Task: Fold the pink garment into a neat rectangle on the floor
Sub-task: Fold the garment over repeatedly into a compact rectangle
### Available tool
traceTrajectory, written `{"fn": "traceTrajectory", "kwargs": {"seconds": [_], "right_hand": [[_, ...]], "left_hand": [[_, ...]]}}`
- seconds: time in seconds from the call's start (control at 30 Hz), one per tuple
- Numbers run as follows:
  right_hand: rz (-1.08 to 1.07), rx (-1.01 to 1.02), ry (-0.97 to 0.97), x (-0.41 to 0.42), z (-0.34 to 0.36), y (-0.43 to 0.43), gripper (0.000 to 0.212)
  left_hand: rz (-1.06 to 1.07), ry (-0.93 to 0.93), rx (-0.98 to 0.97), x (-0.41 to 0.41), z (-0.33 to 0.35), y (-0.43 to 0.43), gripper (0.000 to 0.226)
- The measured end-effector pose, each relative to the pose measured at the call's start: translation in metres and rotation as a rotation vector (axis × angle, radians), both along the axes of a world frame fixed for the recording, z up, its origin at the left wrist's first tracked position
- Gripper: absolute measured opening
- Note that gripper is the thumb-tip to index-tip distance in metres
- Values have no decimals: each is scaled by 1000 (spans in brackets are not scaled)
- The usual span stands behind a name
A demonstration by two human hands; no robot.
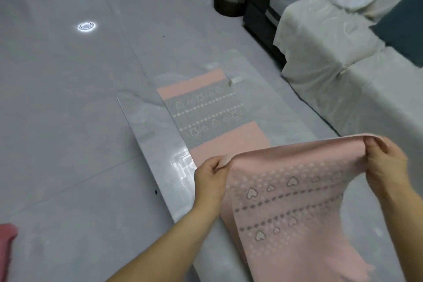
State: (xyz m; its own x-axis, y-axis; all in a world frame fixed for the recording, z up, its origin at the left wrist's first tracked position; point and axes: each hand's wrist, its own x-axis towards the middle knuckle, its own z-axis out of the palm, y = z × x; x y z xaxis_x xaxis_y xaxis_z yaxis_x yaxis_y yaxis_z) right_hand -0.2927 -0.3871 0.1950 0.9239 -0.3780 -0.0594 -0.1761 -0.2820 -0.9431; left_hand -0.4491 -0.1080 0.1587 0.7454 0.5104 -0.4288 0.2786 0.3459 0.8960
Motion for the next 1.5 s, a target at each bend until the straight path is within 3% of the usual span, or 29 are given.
{"fn": "traceTrajectory", "kwargs": {"seconds": [0.23, 0.4, 0.8, 1.1, 1.33, 1.5], "right_hand": [[66, 0, -22, 69, -4, 87, 26], [164, -21, -25, 125, -15, 133, 19], [352, -46, 0, 262, -61, 259, 11], [399, -78, 76, 330, -166, 338, 13], [485, -267, 178, 358, -239, 379, 14], [486, -475, 328, 360, -265, 384, 21]], "left_hand": [[79, 56, -150, 55, -14, 79, 9], [147, 88, -179, 90, -26, 128, 16], [324, 54, -65, 190, -72, 225, 21], [330, 152, 8, 255, -169, 300, 25], [277, 295, 10, 287, -218, 330, 26], [235, 426, -10, 280, -238, 338, 10]]}}
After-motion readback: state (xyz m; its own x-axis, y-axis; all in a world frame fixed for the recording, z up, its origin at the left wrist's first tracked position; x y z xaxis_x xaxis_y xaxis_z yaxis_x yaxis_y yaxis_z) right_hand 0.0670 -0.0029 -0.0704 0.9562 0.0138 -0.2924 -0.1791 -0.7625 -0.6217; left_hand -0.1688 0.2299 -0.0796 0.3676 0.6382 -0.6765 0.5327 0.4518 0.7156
